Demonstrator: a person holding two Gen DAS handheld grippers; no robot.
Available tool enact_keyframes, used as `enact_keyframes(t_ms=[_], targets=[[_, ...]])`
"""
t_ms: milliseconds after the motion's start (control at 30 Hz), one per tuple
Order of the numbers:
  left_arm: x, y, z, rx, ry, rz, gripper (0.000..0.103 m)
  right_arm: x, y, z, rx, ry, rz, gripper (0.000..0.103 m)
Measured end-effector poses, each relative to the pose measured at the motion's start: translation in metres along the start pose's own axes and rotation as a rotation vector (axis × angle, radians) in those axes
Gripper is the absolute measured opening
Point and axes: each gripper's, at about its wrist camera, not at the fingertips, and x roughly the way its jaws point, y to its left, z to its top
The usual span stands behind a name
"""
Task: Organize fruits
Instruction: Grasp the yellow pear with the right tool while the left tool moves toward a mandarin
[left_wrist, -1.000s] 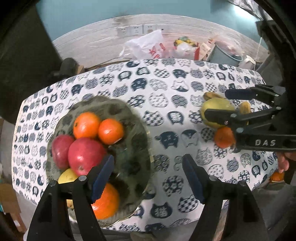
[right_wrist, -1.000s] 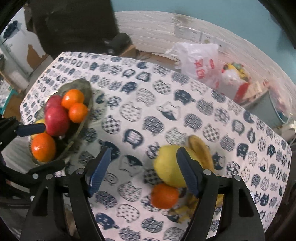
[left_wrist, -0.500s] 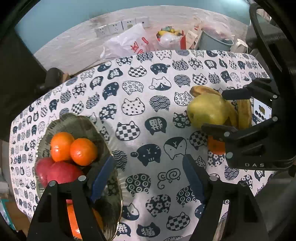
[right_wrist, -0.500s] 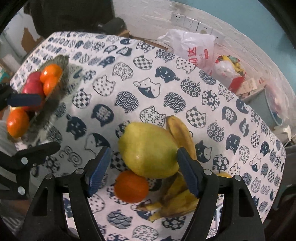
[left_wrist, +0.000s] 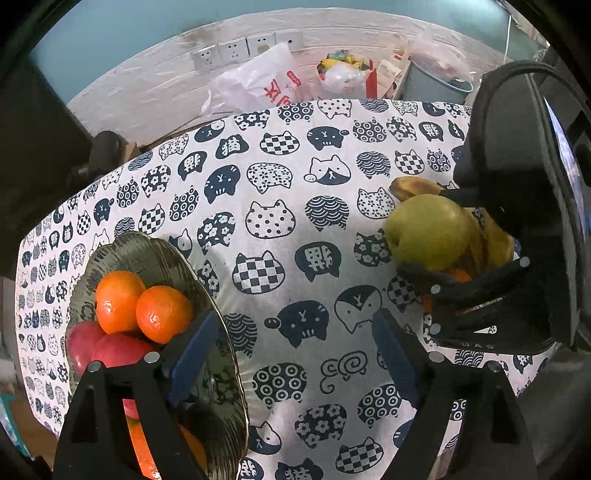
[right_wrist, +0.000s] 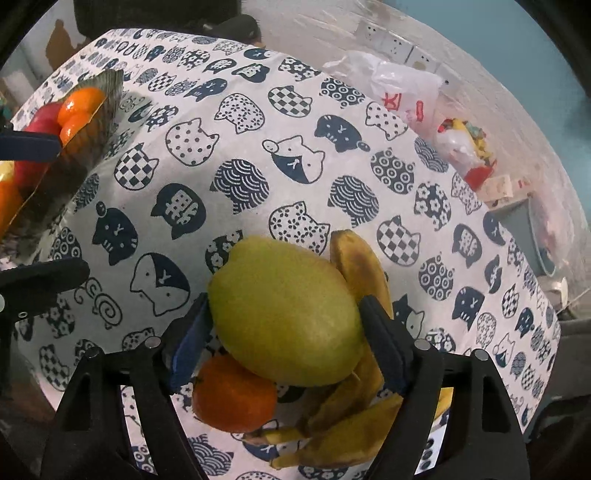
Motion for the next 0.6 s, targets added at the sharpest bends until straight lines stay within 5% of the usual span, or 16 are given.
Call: enact_keyframes(t_ms=[467,600], targets=[[-0.021,-0.014,0.01,-0.013,-0.049,-0.036,0.086,-0.043,-0.04,-0.007,0.289,-0.125,0.149,0.078],[-0.024,-0.031,0.013,0.004,-0.056,-0.06,0.086,-0.062,-0.051,-0.015,0.338,-0.157,0.125,0.078]])
